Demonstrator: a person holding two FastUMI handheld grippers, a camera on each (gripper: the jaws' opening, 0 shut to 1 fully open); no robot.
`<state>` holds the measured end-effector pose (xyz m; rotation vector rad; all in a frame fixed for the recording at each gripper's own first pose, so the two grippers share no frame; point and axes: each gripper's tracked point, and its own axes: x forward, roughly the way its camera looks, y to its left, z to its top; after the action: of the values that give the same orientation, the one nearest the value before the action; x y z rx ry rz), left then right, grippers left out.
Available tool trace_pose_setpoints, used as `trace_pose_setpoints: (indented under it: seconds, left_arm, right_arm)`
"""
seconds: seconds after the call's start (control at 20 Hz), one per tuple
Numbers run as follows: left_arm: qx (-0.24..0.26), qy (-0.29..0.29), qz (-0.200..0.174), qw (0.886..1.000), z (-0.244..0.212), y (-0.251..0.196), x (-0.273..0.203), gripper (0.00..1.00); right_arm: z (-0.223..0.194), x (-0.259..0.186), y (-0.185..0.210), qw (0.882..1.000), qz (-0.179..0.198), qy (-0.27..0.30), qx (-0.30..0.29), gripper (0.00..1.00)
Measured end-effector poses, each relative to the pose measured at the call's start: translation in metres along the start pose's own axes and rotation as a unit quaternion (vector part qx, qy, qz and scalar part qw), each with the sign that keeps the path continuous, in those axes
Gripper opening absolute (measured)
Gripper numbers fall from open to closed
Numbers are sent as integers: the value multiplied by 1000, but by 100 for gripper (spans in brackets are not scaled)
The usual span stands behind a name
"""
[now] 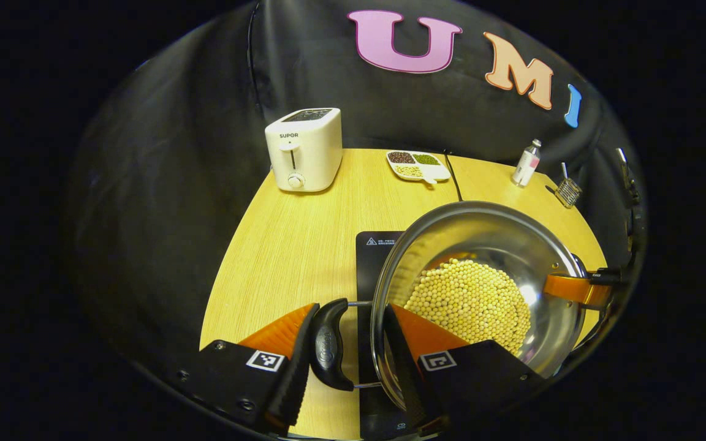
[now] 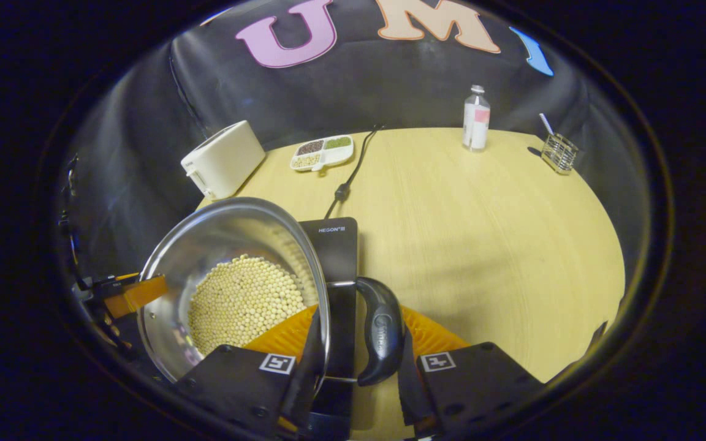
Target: First push the handle of the pot to place it horizontally, then grasp the pot with both hands and set it on the induction cooktop.
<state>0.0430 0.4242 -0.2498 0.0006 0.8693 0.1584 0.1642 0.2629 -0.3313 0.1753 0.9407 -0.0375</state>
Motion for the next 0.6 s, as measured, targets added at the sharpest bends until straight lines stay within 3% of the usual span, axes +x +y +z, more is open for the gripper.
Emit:
trace_pose_setpoints:
  seconds: [0.05, 0.15, 0.25, 0.3, 0.35, 0.45, 0.55, 0.6]
  left_arm:
    - [0, 0, -2, 1000, 1, 0, 2, 67]
    - [3, -3, -5, 1000, 3, 1, 3, 67]
    - [5, -7, -6, 1000, 5, 2, 4, 66]
    - [8, -8, -6, 1000, 6, 2, 6, 67]
    - [9, -10, -5, 1000, 8, 2, 7, 67]
    - [10, -12, -4, 1000, 10, 3, 8, 66]
    - [11, -14, -5, 1000, 11, 4, 9, 66]
    - [11, -15, -4, 1000, 12, 3, 9, 66]
  right_arm:
    - [1, 1, 1, 1000, -2, -2, 0, 59]
    - [2, -1, 1, 1000, -4, -4, 2, 53]
    - [4, 0, 1, 1000, -4, -5, 6, 53]
    - [6, 2, 1, 1000, -5, -7, 6, 59]
    - [7, 3, 3, 1000, -5, -7, 6, 53]
    - [9, 4, 4, 1000, -5, -8, 7, 53]
    - [11, 5, 2, 1000, -4, -8, 8, 59]
    - [13, 6, 3, 1000, -5, -9, 8, 53]
